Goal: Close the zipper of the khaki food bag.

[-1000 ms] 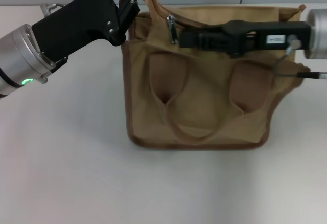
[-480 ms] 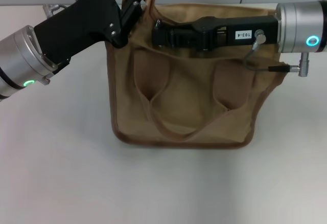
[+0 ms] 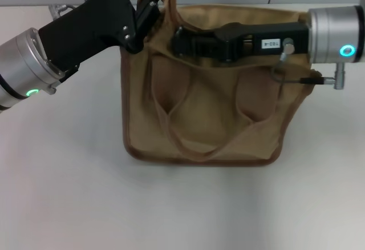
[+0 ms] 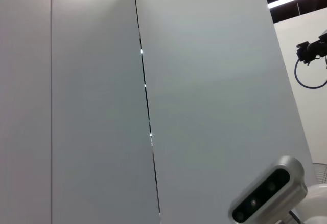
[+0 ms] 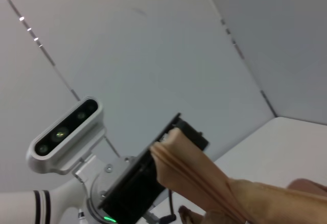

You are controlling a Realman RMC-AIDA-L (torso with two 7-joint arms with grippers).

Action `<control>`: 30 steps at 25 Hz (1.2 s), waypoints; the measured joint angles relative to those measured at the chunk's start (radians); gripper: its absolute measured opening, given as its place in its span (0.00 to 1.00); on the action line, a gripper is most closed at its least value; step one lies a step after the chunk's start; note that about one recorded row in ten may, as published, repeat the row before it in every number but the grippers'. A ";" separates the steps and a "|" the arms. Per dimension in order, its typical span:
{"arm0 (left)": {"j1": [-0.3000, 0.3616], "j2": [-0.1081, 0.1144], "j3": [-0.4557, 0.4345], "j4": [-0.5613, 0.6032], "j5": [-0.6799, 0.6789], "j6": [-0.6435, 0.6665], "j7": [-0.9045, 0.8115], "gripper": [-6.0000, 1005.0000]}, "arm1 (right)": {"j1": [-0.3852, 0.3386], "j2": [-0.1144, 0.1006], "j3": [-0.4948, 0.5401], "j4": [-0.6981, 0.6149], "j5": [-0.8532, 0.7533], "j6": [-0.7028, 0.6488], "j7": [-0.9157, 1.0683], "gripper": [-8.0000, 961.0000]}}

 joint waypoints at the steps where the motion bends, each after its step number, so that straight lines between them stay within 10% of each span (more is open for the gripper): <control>1: 0.000 0.000 -0.001 0.000 0.000 0.001 0.000 0.03 | -0.016 0.000 0.000 -0.019 0.000 0.001 0.007 0.10; 17: 0.003 0.003 -0.009 -0.001 -0.015 0.000 -0.002 0.03 | -0.208 -0.008 0.167 -0.204 -0.047 -0.112 0.055 0.02; 25: -0.005 0.000 -0.001 -0.003 -0.015 -0.003 -0.002 0.04 | -0.144 -0.006 0.146 -0.137 -0.010 -0.138 -0.010 0.01; 30: -0.005 0.000 -0.001 -0.009 -0.015 0.001 -0.002 0.04 | -0.079 -0.009 0.104 -0.073 -0.016 -0.088 -0.035 0.16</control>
